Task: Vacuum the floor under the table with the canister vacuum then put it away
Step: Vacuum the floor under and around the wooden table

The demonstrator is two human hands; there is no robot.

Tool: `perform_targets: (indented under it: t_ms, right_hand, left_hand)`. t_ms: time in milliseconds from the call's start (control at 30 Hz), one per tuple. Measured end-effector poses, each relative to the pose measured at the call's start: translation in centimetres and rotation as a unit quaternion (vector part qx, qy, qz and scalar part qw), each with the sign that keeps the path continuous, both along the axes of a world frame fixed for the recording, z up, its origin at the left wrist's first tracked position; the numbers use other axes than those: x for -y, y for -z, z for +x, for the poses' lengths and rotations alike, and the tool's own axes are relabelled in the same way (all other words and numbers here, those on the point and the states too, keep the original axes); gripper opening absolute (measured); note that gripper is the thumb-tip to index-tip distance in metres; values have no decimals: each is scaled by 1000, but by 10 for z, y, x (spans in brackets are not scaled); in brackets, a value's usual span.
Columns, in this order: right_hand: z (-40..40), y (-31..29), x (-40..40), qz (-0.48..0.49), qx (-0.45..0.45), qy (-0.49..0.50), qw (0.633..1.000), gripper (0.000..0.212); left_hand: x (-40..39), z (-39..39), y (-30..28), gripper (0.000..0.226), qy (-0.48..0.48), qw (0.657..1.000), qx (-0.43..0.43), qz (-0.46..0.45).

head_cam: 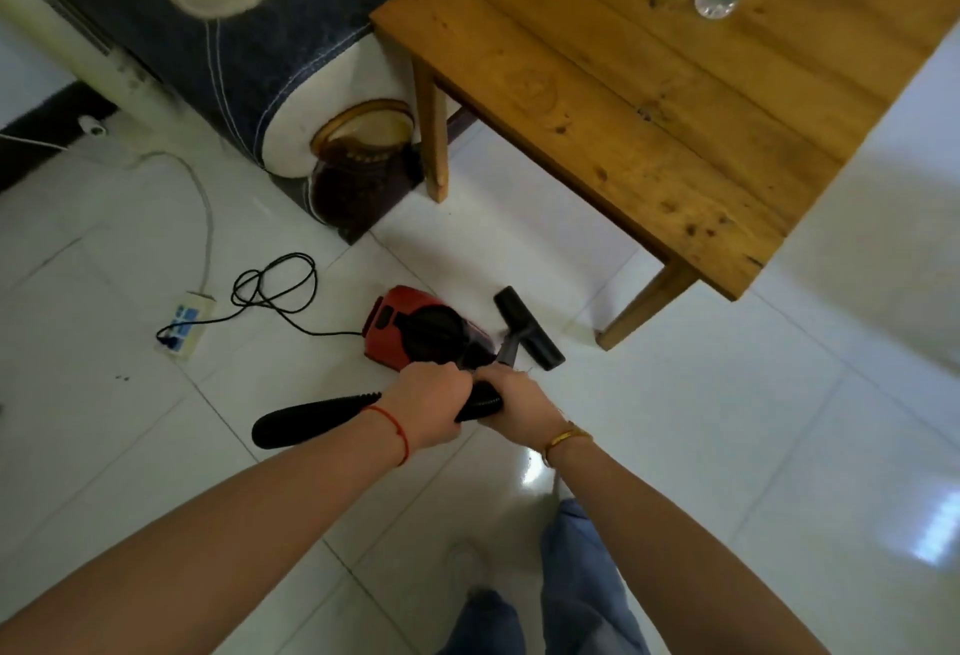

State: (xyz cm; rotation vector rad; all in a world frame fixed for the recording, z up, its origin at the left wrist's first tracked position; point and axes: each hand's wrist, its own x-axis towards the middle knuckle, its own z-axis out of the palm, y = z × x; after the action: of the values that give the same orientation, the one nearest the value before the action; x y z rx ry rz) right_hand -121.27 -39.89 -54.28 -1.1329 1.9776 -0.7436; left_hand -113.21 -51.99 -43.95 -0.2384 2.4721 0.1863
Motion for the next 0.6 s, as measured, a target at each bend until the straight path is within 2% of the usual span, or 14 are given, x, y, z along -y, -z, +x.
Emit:
perform_targets:
  t_ms: [67, 200, 600]
  right_hand:
    - [13, -3, -15, -2, -1, 27, 1000, 33]
    - [26, -8, -44, 21, 7, 55, 998, 24]
    - [28, -9, -153, 52, 19, 116, 992, 19]
  left_hand:
    - [-12, 6, -4, 27, 24, 1000, -7, 1]
    - [-34, 10, -10, 27, 53, 999, -4, 10]
    - [-132, -15, -24, 20, 146, 988, 33, 28]
